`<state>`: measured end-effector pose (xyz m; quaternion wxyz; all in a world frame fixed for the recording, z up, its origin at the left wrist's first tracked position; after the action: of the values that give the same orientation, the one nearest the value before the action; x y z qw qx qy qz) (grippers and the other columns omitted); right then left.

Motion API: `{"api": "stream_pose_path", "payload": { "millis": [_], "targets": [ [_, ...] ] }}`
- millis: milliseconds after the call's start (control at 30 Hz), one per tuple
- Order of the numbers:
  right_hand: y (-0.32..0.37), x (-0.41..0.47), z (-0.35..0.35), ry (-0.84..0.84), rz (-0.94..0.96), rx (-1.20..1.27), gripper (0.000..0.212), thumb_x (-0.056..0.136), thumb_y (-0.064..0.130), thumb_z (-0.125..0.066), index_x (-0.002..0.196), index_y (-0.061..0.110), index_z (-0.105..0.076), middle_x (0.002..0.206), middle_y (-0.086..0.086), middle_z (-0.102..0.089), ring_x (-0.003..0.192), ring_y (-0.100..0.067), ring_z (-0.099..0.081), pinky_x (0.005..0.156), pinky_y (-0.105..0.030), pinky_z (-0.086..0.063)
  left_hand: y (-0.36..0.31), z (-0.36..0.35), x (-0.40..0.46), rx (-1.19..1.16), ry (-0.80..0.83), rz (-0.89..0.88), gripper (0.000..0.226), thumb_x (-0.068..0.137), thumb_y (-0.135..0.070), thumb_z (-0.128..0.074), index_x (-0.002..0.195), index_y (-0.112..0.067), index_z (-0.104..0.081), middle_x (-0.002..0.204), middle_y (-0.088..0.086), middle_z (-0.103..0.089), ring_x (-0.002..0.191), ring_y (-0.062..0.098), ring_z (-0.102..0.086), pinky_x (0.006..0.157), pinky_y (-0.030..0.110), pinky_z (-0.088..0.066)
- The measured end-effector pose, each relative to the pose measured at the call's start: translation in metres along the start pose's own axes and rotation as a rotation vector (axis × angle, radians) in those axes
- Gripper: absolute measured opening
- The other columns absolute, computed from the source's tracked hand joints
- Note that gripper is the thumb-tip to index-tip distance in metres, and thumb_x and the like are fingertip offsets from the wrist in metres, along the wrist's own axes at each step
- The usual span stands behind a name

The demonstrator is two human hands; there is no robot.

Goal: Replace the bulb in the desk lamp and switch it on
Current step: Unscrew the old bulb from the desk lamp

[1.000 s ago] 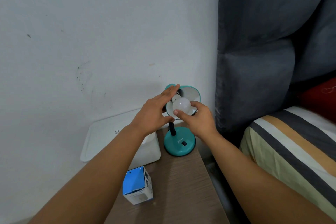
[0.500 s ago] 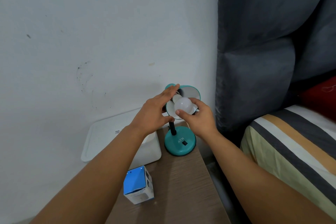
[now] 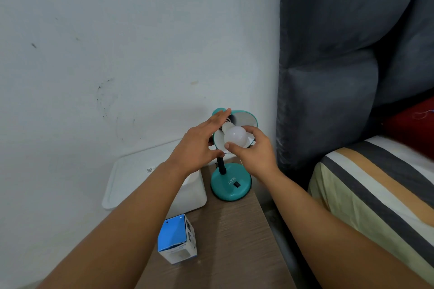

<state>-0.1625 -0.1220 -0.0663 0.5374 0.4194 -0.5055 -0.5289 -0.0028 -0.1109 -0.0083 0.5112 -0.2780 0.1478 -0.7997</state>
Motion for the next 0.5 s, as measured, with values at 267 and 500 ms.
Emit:
{"api": "stream_pose_path", "payload": {
  "millis": [267,500],
  "targets": [
    [-0.0053,0.0007,-0.0031,0.017,-0.019,0.065,0.074,0.064,0.047,-0.086,0.128,0.032,-0.052,0.119,0.008,-0.058,0.108,-0.016,-0.060,0.088,-0.035,-0.054,0.0015,-0.0001,0.0003,0.002,-0.002,0.002,0.109,0.077,-0.005,-0.085,0.153,-0.053,-0.023,0.161,-0.012,-0.038,0.135,0.011,-0.053,0.105,0.034,-0.053],
    [0.0002,0.0017,-0.0007,0.044,-0.017,0.118,0.056,0.069,0.025,-0.087,0.116,0.034,-0.058,0.116,0.011,-0.058,0.108,-0.018,-0.057,0.085,-0.034,-0.054,0.0015,-0.0003,-0.0015,0.004,-0.011,0.004,0.109,0.077,-0.006,-0.086,0.153,-0.053,-0.024,0.161,-0.012,-0.037,0.135,0.013,-0.053,0.106,0.035,-0.052]
  ]
}}
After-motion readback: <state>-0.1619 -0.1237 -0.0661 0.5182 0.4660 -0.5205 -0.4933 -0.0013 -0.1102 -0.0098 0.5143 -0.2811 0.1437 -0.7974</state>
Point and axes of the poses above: each hand's wrist, its own x-axis towards the middle knuckle, its own z-axis out of the back of the hand, y = z × x, the point moved 4 cm from there along x, towards the middle knuckle
